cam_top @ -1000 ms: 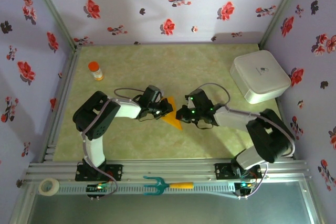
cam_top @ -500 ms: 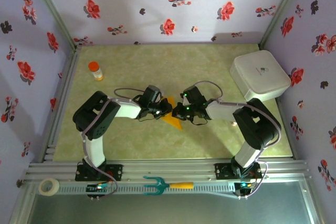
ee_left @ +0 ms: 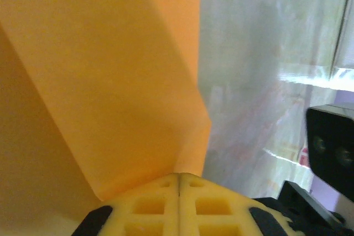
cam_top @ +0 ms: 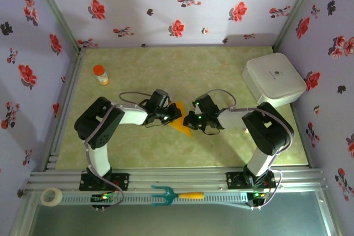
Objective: Fold a paper plane with a square sheet of paper (pick it up from the middle)
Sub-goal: Fourth fold the wing at the center of the table.
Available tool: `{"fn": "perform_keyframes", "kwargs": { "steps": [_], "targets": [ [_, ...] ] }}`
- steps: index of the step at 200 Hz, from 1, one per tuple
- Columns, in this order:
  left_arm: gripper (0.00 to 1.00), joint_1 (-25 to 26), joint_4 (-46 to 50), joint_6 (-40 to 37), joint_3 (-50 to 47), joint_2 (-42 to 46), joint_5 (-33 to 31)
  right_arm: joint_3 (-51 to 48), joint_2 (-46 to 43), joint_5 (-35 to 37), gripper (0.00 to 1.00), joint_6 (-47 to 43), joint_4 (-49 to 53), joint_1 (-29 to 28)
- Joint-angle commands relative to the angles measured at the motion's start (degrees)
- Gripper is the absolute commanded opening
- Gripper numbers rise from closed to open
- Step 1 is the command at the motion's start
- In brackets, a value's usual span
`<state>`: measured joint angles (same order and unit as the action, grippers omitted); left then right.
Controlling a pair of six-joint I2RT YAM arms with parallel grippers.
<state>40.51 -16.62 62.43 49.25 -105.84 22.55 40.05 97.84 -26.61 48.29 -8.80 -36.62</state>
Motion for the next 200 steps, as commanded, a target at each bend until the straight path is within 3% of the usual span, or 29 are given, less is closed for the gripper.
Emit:
{"fn": "perform_keyframes", "kwargs": {
  "steps": [1,67,200],
  "targets": [
    [0.0,0.49,1.79,-0.14,-1.44,3.18,-1.37,-2.48,1.36,2.88,0.0,0.22,6.16,0.41],
    [0.0,0.36,4.08,0.5,-0.74,-2.51,-1.78,-2.85,1.65,3.1,0.0,0.31,5.89,0.5],
    [0.0,-8.49,14.63,-5.15,4.48,-2.82,-3.5,-5.74,1.84,2.7,0.0,-1.18,5.31,0.5]
  ]
}}
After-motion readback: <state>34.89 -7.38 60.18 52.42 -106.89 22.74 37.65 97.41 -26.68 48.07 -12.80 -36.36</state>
